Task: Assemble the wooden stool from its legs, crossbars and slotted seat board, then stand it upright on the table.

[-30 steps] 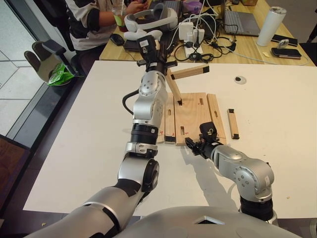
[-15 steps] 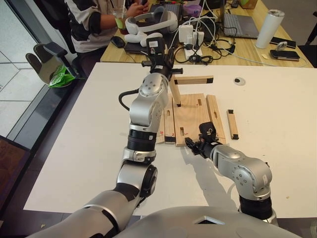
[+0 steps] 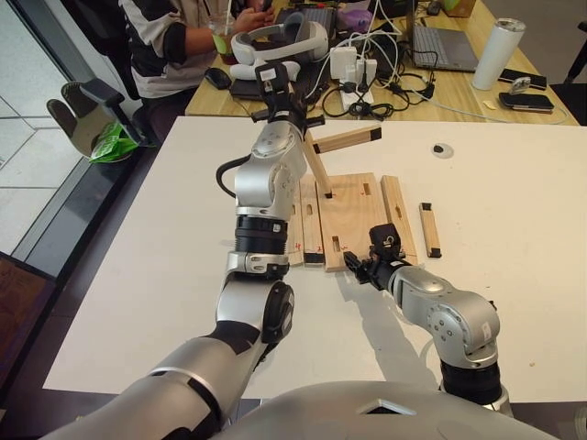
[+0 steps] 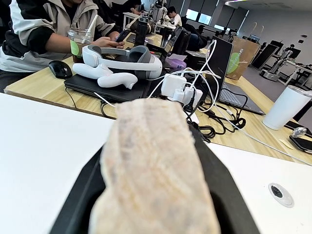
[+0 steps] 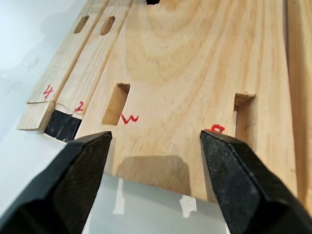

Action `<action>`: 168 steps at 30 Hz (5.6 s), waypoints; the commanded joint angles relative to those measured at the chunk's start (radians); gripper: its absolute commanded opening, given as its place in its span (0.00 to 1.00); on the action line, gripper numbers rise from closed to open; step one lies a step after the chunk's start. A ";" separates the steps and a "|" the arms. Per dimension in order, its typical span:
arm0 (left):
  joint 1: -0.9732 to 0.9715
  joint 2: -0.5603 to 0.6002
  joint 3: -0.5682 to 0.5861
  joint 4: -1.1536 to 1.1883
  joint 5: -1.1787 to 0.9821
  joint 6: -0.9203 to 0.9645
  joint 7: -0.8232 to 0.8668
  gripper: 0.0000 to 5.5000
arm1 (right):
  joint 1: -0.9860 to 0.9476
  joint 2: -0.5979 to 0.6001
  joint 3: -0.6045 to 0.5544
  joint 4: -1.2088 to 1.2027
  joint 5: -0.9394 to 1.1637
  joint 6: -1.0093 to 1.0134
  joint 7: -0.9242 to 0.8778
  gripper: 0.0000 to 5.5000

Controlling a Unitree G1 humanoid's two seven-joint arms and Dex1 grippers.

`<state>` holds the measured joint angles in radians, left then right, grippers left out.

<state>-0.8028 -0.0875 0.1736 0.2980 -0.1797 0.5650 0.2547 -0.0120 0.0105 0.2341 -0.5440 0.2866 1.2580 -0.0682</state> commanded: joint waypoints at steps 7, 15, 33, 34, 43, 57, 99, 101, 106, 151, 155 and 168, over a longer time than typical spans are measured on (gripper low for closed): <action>-0.012 0.012 -0.113 0.191 0.071 0.028 -0.050 0.18 | 0.022 -0.008 0.004 0.053 -0.035 -0.002 -0.005 0.62; -0.052 0.031 -0.064 0.238 0.058 -0.043 -0.048 0.18 | 0.032 -0.006 0.003 0.053 -0.039 -0.015 0.000 0.62; -0.144 0.003 0.033 0.014 -0.018 -0.204 -0.007 0.39 | 0.042 -0.009 -0.005 0.036 -0.037 -0.001 0.013 0.62; -0.165 0.015 0.032 0.019 -0.016 -0.209 -0.016 0.39 | 0.043 -0.009 -0.005 0.036 -0.038 -0.002 0.013 0.62; -0.443 0.163 -0.008 0.532 0.075 -0.350 -0.134 0.39 | 0.055 -0.004 -0.022 0.060 -0.030 -0.053 0.040 0.62; -0.660 0.261 0.032 0.919 0.081 -0.542 -0.164 0.39 | 0.063 -0.020 0.000 0.044 -0.041 -0.040 0.048 0.62; -0.244 0.104 -0.017 0.421 0.077 -0.205 -0.148 0.39 | 0.065 -0.005 -0.020 0.038 -0.053 -0.024 0.050 0.62; -0.268 0.116 0.002 0.359 0.062 -0.207 -0.138 0.39 | 0.064 -0.005 -0.021 0.039 -0.054 -0.025 0.050 0.62; -0.325 0.182 0.072 0.195 0.007 -0.179 -0.123 0.39 | 0.067 -0.005 -0.022 0.034 -0.055 -0.029 0.049 0.62; 0.437 0.237 -0.361 -0.601 -0.091 0.786 -0.262 0.51 | -0.032 0.170 -0.184 0.062 -0.005 -0.355 -0.148 0.62; 0.396 0.210 -0.413 -0.472 -0.063 0.694 -0.297 0.51 | -0.088 0.178 -0.189 0.106 0.008 -0.382 -0.168 0.62; 0.479 0.300 -0.333 -0.487 -0.012 0.687 -0.337 0.51 | -0.112 0.159 -0.183 0.143 0.046 -0.419 -0.205 0.62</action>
<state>-0.3563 0.2106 -0.1843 -0.1777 -0.1895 1.2228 -0.0804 -0.1156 0.0767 0.0526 -0.4135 0.3276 0.8483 -0.2616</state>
